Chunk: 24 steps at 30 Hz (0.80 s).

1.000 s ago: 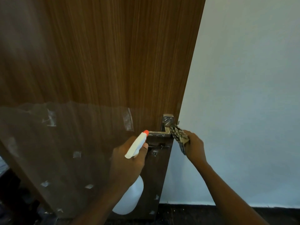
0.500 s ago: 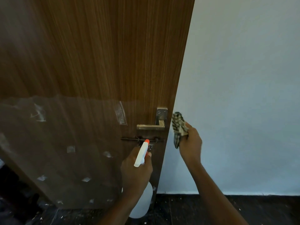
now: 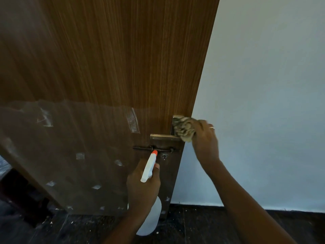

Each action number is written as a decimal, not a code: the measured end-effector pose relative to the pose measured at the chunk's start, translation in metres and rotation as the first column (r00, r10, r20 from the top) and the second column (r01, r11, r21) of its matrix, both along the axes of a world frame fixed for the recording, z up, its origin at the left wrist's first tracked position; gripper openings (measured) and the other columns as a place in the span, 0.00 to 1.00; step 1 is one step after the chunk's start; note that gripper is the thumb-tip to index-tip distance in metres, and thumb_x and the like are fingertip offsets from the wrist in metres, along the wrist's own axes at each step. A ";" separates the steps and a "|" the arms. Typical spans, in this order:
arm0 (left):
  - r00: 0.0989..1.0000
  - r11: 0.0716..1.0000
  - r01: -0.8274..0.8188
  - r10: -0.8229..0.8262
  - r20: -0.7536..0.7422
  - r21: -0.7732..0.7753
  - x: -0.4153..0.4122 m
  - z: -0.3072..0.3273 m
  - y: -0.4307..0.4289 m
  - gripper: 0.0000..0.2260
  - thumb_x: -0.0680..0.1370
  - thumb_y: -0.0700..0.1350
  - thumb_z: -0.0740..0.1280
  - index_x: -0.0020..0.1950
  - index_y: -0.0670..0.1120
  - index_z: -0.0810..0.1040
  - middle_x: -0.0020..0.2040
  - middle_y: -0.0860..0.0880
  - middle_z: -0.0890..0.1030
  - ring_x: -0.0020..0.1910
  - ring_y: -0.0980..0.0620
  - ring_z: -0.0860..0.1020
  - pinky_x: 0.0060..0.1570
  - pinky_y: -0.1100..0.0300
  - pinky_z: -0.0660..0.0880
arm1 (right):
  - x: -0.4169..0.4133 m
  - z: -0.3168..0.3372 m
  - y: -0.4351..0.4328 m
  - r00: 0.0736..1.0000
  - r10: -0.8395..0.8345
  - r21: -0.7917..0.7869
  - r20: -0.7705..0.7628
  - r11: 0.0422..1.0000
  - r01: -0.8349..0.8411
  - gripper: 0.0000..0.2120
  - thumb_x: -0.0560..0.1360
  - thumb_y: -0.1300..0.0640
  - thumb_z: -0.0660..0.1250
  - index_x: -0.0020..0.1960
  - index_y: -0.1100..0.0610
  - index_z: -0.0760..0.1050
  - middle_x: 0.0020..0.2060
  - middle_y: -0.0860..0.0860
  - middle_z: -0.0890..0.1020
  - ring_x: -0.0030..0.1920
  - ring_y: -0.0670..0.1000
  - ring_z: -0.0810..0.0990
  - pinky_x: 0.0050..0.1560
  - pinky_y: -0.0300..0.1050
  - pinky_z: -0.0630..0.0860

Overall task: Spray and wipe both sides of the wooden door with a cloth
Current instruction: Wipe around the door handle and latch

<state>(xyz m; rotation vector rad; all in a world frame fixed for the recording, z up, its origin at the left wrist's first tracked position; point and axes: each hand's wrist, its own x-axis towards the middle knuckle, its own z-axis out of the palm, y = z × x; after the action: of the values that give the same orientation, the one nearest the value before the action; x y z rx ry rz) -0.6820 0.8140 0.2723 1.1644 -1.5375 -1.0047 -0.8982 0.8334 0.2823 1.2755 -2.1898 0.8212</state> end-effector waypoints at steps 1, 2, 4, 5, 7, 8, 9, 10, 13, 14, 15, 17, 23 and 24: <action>1.000 1.000 0.006 -0.006 -0.012 0.019 -0.002 0.004 -0.001 0.10 0.70 0.43 0.75 0.49 0.48 0.78 0.45 0.52 0.81 0.37 0.59 0.76 0.48 0.57 0.76 | -0.005 0.000 0.001 0.998 -0.032 -0.059 0.052 0.998 0.035 0.19 0.72 0.65 0.75 0.61 0.64 0.78 0.54 0.61 0.80 0.50 0.62 0.80 0.42 0.57 0.83; 1.000 0.999 0.020 -0.020 -0.017 0.032 -0.004 0.006 -0.001 0.09 0.71 0.44 0.74 0.48 0.50 0.77 0.43 0.53 0.80 0.37 0.58 0.77 0.48 0.56 0.78 | -0.005 0.001 0.000 0.996 -0.042 -0.105 0.084 0.993 0.050 0.17 0.73 0.65 0.73 0.62 0.64 0.78 0.53 0.62 0.80 0.50 0.62 0.80 0.43 0.57 0.83; 0.999 0.999 0.041 -0.040 -0.007 0.021 -0.009 0.010 -0.002 0.07 0.72 0.45 0.73 0.48 0.48 0.80 0.41 0.53 0.80 0.36 0.57 0.78 0.45 0.56 0.80 | 0.008 0.005 -0.009 0.998 0.002 -0.124 0.069 0.992 0.007 0.16 0.75 0.64 0.72 0.62 0.64 0.78 0.55 0.61 0.80 0.51 0.61 0.79 0.45 0.53 0.82; 0.999 0.999 0.034 -0.034 -0.005 0.013 -0.012 0.011 -0.001 0.09 0.71 0.45 0.74 0.49 0.46 0.81 0.41 0.54 0.80 0.36 0.59 0.77 0.44 0.60 0.79 | 0.017 0.005 -0.016 0.999 0.042 -0.095 0.033 0.995 -0.039 0.16 0.75 0.63 0.72 0.62 0.63 0.78 0.56 0.60 0.80 0.52 0.60 0.79 0.44 0.51 0.81; 1.000 0.999 0.008 -0.008 -0.004 -0.040 -0.015 0.015 0.000 0.11 0.70 0.44 0.75 0.50 0.46 0.81 0.42 0.55 0.79 0.35 0.63 0.74 0.43 0.68 0.73 | 0.033 0.004 -0.030 0.994 0.108 0.019 -0.017 0.994 -0.108 0.16 0.74 0.61 0.74 0.62 0.60 0.79 0.57 0.58 0.80 0.52 0.60 0.80 0.44 0.51 0.82; 1.000 0.995 0.009 -0.009 0.007 -0.101 -0.016 0.016 0.000 0.11 0.69 0.44 0.76 0.48 0.47 0.80 0.43 0.55 0.79 0.35 0.64 0.75 0.43 0.70 0.73 | 0.037 0.003 -0.034 0.993 0.120 0.074 -0.021 0.990 -0.118 0.16 0.74 0.59 0.74 0.61 0.59 0.80 0.57 0.57 0.81 0.52 0.60 0.81 0.45 0.52 0.83; 0.999 0.989 0.031 -0.028 0.017 -0.147 -0.016 0.014 0.000 0.10 0.69 0.44 0.76 0.48 0.48 0.80 0.43 0.55 0.81 0.36 0.64 0.75 0.43 0.70 0.73 | 0.037 0.004 -0.036 0.992 0.124 0.110 -0.038 0.987 -0.119 0.17 0.74 0.58 0.75 0.61 0.58 0.80 0.58 0.56 0.81 0.52 0.60 0.81 0.46 0.53 0.83; 0.998 0.991 0.062 -0.061 0.018 -0.120 -0.016 0.013 -0.001 0.09 0.70 0.44 0.75 0.47 0.49 0.79 0.43 0.55 0.81 0.35 0.62 0.76 0.43 0.68 0.74 | 0.035 0.004 -0.037 0.990 0.125 0.132 -0.063 0.984 -0.116 0.17 0.73 0.59 0.76 0.61 0.58 0.81 0.58 0.56 0.81 0.53 0.61 0.81 0.46 0.54 0.83; 0.997 0.997 0.071 -0.071 0.007 0.015 -0.014 0.007 -0.003 0.10 0.72 0.45 0.74 0.49 0.51 0.76 0.41 0.56 0.77 0.36 0.61 0.75 0.46 0.61 0.76 | 0.025 0.000 -0.025 0.994 0.110 0.110 -0.006 0.988 -0.108 0.18 0.73 0.61 0.75 0.62 0.58 0.80 0.58 0.58 0.80 0.54 0.62 0.80 0.46 0.53 0.82; 0.998 0.997 0.067 -0.067 0.009 0.028 -0.013 0.007 -0.002 0.10 0.72 0.45 0.74 0.49 0.52 0.75 0.41 0.57 0.77 0.37 0.61 0.75 0.46 0.61 0.76 | 0.022 -0.005 -0.019 0.995 0.092 0.069 0.037 0.993 -0.094 0.18 0.73 0.62 0.74 0.62 0.59 0.80 0.58 0.59 0.80 0.53 0.62 0.80 0.46 0.53 0.81; 0.998 0.997 0.069 -0.069 0.001 0.028 -0.012 0.008 -0.002 0.11 0.72 0.45 0.74 0.48 0.53 0.74 0.40 0.58 0.76 0.37 0.60 0.76 0.45 0.60 0.76 | 0.020 -0.009 -0.014 0.994 0.072 0.030 0.079 0.997 -0.075 0.17 0.73 0.62 0.74 0.62 0.60 0.80 0.57 0.59 0.81 0.53 0.62 0.81 0.47 0.53 0.81; 0.998 0.997 0.066 -0.065 -0.020 0.036 -0.011 0.012 -0.002 0.11 0.72 0.45 0.73 0.47 0.55 0.73 0.38 0.61 0.75 0.37 0.58 0.76 0.45 0.59 0.77 | 0.021 -0.012 -0.010 0.988 0.063 0.003 0.143 0.998 -0.064 0.17 0.74 0.62 0.73 0.62 0.61 0.80 0.57 0.60 0.81 0.52 0.62 0.82 0.50 0.52 0.81; 0.997 0.997 0.071 -0.072 -0.032 -0.007 0.006 0.000 -0.012 0.03 0.74 0.49 0.72 0.43 0.53 0.78 0.37 0.55 0.80 0.37 0.54 0.80 0.45 0.54 0.79 | 0.074 0.009 -0.037 0.980 0.053 0.235 0.194 0.967 -0.098 0.22 0.81 0.53 0.65 0.74 0.54 0.67 0.69 0.54 0.71 0.67 0.56 0.72 0.65 0.49 0.73; 0.995 0.996 0.093 -0.094 -0.044 -0.006 0.011 0.000 -0.013 0.05 0.74 0.52 0.69 0.47 0.52 0.80 0.39 0.54 0.81 0.40 0.54 0.80 0.45 0.56 0.79 | 0.086 0.011 -0.046 0.983 0.085 0.277 0.163 0.952 -0.128 0.24 0.80 0.52 0.66 0.75 0.54 0.65 0.71 0.54 0.70 0.69 0.56 0.70 0.67 0.49 0.72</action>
<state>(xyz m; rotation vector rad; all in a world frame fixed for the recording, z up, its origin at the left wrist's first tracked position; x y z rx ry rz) -0.6712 0.8005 0.2718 1.0693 -1.5704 -1.0821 -0.8122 0.7878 0.2932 1.5265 -2.4465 0.6747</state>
